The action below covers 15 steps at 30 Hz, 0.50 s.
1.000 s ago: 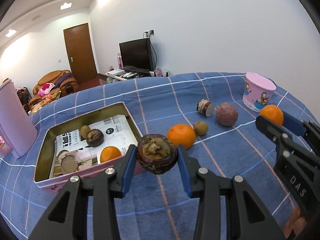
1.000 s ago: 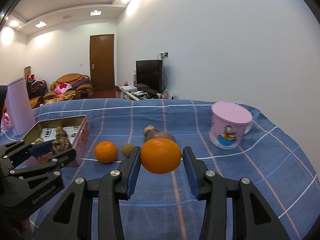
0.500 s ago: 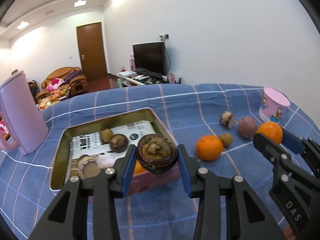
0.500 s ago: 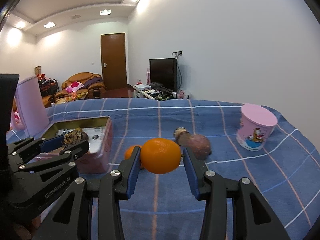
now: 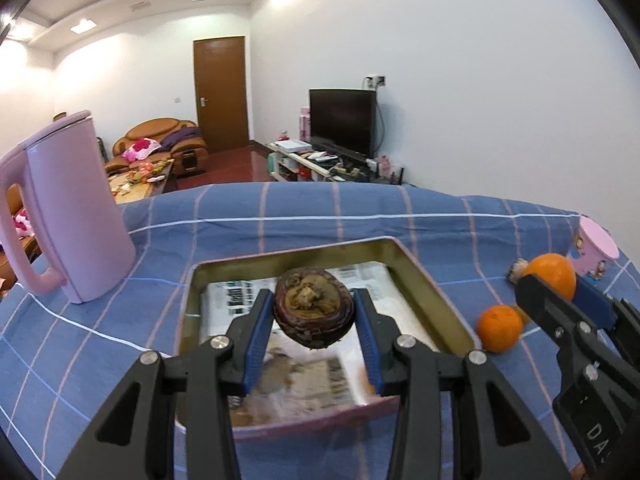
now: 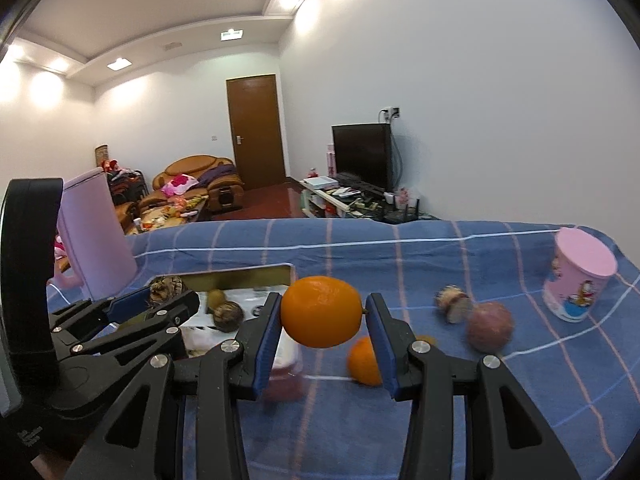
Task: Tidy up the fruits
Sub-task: 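Carry the dark fruit and the orange over the pink tin box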
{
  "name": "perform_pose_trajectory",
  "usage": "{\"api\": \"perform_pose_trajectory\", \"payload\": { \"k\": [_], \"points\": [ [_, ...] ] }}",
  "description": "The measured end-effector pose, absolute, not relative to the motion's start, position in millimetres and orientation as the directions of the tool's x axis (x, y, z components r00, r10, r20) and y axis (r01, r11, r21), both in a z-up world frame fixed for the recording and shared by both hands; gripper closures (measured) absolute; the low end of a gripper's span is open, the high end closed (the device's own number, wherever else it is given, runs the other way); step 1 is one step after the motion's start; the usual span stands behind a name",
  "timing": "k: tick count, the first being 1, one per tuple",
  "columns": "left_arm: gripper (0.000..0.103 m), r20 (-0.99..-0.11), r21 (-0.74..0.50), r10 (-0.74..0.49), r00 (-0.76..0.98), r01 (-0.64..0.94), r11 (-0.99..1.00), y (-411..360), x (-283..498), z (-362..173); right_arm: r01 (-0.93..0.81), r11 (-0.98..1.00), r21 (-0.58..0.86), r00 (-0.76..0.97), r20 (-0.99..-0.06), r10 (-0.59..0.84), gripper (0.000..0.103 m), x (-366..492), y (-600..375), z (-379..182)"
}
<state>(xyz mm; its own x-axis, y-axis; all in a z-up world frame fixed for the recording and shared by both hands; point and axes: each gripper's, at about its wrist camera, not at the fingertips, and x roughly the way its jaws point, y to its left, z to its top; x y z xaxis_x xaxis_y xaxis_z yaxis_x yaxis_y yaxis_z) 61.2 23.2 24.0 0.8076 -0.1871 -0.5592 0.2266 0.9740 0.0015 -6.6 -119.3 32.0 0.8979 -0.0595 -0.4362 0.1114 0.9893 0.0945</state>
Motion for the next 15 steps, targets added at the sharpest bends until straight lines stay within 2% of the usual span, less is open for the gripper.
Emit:
{"api": "perform_pose_trajectory", "payload": {
  "k": [15],
  "points": [
    [0.061,-0.591,0.028,-0.093,0.801,0.136,0.990,55.3,87.5,15.3,0.076,0.984,0.162,0.891,-0.453,0.006,0.058,53.4,-81.7,23.3]
  ]
}}
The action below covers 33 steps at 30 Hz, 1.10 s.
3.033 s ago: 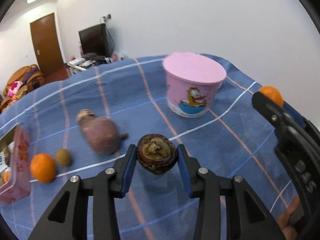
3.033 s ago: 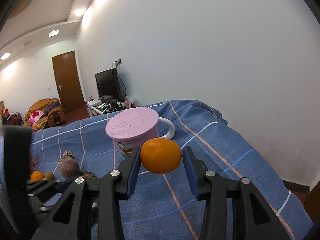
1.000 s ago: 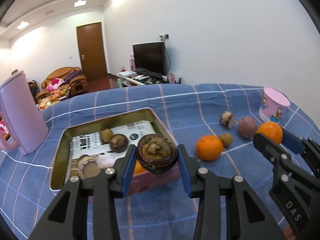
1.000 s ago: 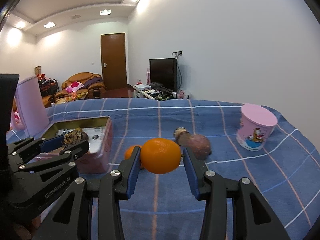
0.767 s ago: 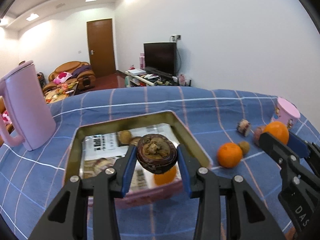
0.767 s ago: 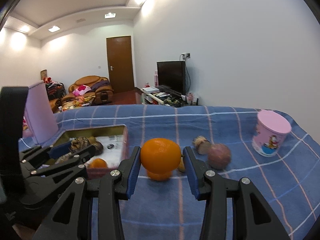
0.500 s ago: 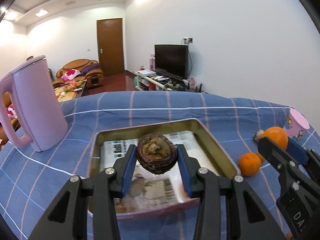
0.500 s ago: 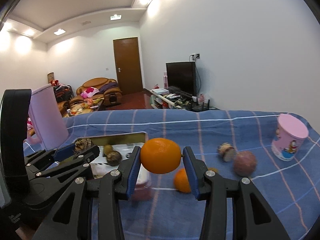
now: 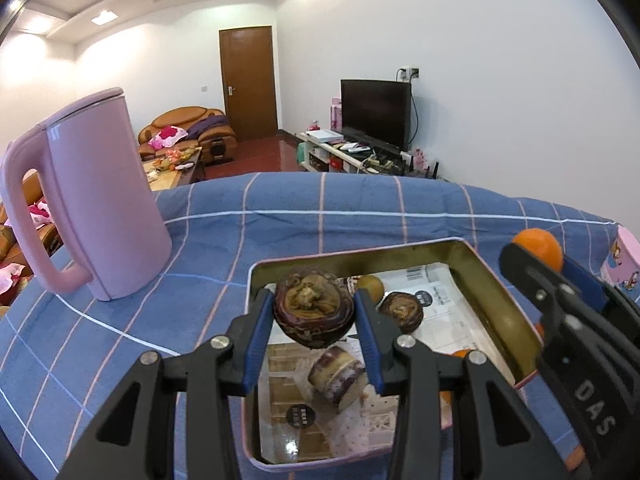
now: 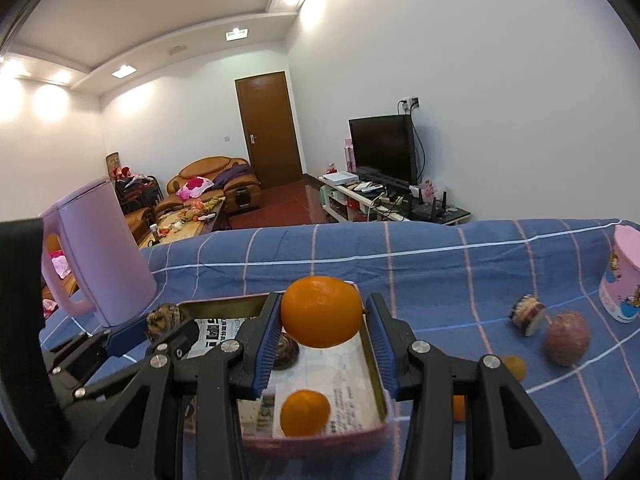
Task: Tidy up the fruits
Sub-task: 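Carry the dark fruit and the orange over the pink tin box, then lower both fruits into the tin box and open both grippers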
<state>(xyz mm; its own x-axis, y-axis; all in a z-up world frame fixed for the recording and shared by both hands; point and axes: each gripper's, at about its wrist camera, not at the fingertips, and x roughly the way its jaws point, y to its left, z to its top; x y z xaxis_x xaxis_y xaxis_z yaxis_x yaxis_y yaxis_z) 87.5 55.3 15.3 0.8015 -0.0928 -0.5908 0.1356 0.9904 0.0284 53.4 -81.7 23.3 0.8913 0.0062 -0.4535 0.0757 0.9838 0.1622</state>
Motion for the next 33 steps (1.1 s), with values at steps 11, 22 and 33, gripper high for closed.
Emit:
{"api": "perform_pose_trajectory", "payload": {
  "k": [11,22,33],
  "points": [
    [0.061,-0.626,0.107,-0.037,0.779,0.133,0.985,44.0,91.1,1.2,0.057,0.989,0.139,0.845,-0.535,0.026,0.058,70.4,-85.2,-0.3],
    [0.061,-0.645,0.140,-0.005,0.764,0.124,0.982,39.6,92.7,-8.1,0.019,0.986,0.164,0.826,-0.558,0.077,0.058,73.9,-87.0,-5.0],
    [0.061,-0.641,0.141,-0.001,0.767,0.118,0.983,40.2,89.2,-8.0,-0.037,0.975,0.219,0.801,-0.577,0.160,0.058,79.6,-87.1,-9.3]
  ]
}}
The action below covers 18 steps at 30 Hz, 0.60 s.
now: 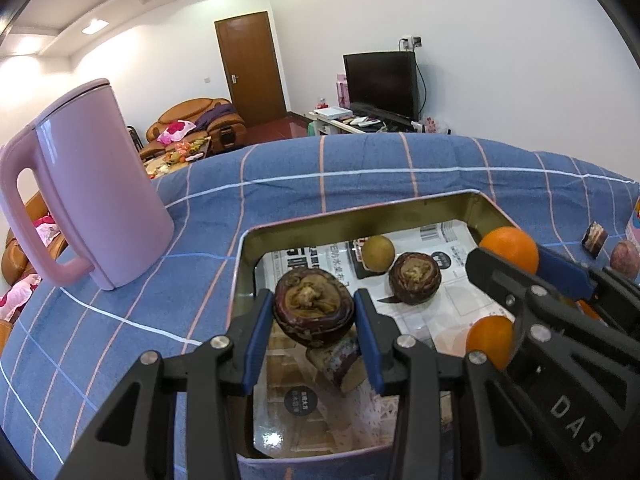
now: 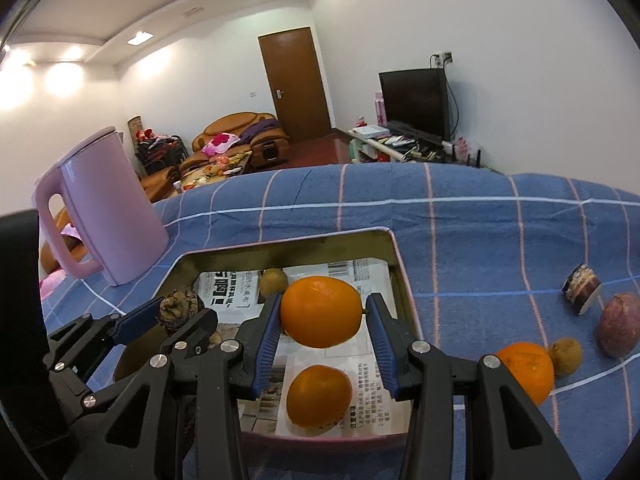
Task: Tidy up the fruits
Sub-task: 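Lower both fruits into the tin box and open both grippers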
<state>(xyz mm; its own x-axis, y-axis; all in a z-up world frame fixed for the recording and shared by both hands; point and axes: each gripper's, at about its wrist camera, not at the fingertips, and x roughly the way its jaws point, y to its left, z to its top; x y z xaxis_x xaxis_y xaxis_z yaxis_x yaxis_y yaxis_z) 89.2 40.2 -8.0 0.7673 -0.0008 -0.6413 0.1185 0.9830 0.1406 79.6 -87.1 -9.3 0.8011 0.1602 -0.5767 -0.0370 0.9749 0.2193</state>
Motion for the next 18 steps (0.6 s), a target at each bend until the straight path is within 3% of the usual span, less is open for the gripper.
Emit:
{"api": "perform_pose_trajectory", "payload": {
  "k": [14,18],
  "points": [
    [0.061,-0.642,0.136,-0.004,0.767,0.119,0.984,41.5,88.3,-7.0,-0.061,0.952,0.300,0.778,-0.583,0.234,0.056,84.1,-94.8,-15.9],
    [0.061,-0.643,0.131,-0.005,0.766,0.117,0.984,42.1,88.0,-6.9,-0.079,0.949,0.305,0.790,-0.562,0.246,0.039,80.1,-94.4,-12.4]
  ]
}}
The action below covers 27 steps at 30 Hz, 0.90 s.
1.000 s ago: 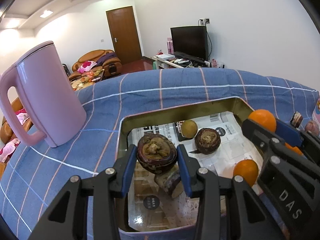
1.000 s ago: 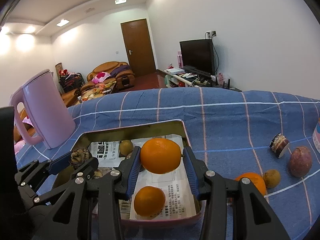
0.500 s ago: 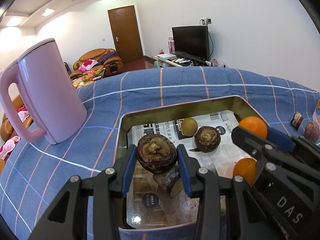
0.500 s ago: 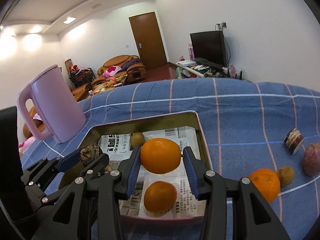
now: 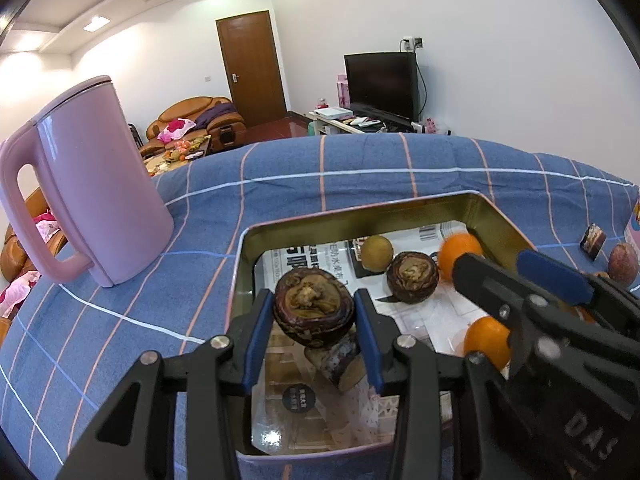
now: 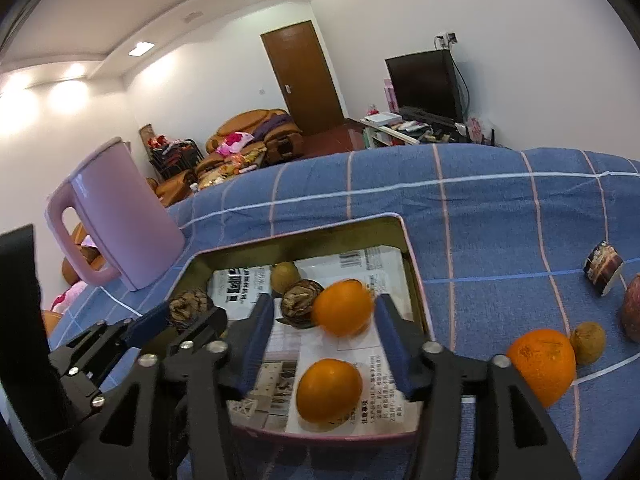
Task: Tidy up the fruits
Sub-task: 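Lower both fruits into the tin box and open both grippers, then withdraw both open grippers from the tin box toward the loose fruits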
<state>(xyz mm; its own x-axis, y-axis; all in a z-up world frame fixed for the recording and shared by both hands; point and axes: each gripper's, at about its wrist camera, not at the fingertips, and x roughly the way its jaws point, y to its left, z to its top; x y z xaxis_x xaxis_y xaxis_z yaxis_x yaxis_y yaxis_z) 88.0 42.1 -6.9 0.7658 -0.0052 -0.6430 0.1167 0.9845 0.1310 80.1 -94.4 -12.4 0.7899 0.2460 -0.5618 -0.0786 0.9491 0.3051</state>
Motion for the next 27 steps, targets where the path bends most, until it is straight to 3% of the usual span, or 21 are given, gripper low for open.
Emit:
{"api": "perform_pose_trajectory", "payload": {
  "k": [4,9,14,16,18,21,27],
  "points": [
    [0.061,-0.634,0.130,-0.002,0.773,0.109,0.986,42.5,86.3,-5.7,-0.057,0.954,0.293,0.831,-0.516,0.208,0.038,70.1,-97.8,-5.2],
    [0.061,-0.609,0.156,0.004,0.793,0.114,0.981,37.5,82.0,-2.8,0.082,0.975,0.205,0.910,-0.415,0.010,0.038,45.2,-110.2,14.3],
    [0.058,-0.617,0.145,0.006,0.787,0.106,0.984,39.2,83.4,-3.0,0.132,0.976,0.172,0.924,-0.377,-0.059,0.036,31.9,-113.6,19.6],
    [0.045,-0.605,0.150,0.019,0.796,0.090,0.985,40.2,81.7,-1.4,0.137,0.977,0.166,0.924,-0.377,-0.065,0.036,30.2,-113.1,19.7],
    [0.022,-0.582,0.157,0.033,0.812,0.072,0.985,40.6,78.2,1.3,0.148,0.977,0.155,0.922,-0.378,-0.080,0.036,27.9,-113.8,20.2],
    [0.007,-0.541,0.152,0.044,0.840,0.047,0.987,42.1,71.7,6.1,0.173,0.976,0.136,0.921,-0.372,-0.111,0.036,26.0,-112.6,18.7],
    [0.003,-0.522,0.112,0.023,0.853,0.043,0.993,44.4,65.4,9.4,0.233,0.969,0.087,0.917,-0.352,-0.188,0.036,16.4,-115.9,19.5]
  ]
}}
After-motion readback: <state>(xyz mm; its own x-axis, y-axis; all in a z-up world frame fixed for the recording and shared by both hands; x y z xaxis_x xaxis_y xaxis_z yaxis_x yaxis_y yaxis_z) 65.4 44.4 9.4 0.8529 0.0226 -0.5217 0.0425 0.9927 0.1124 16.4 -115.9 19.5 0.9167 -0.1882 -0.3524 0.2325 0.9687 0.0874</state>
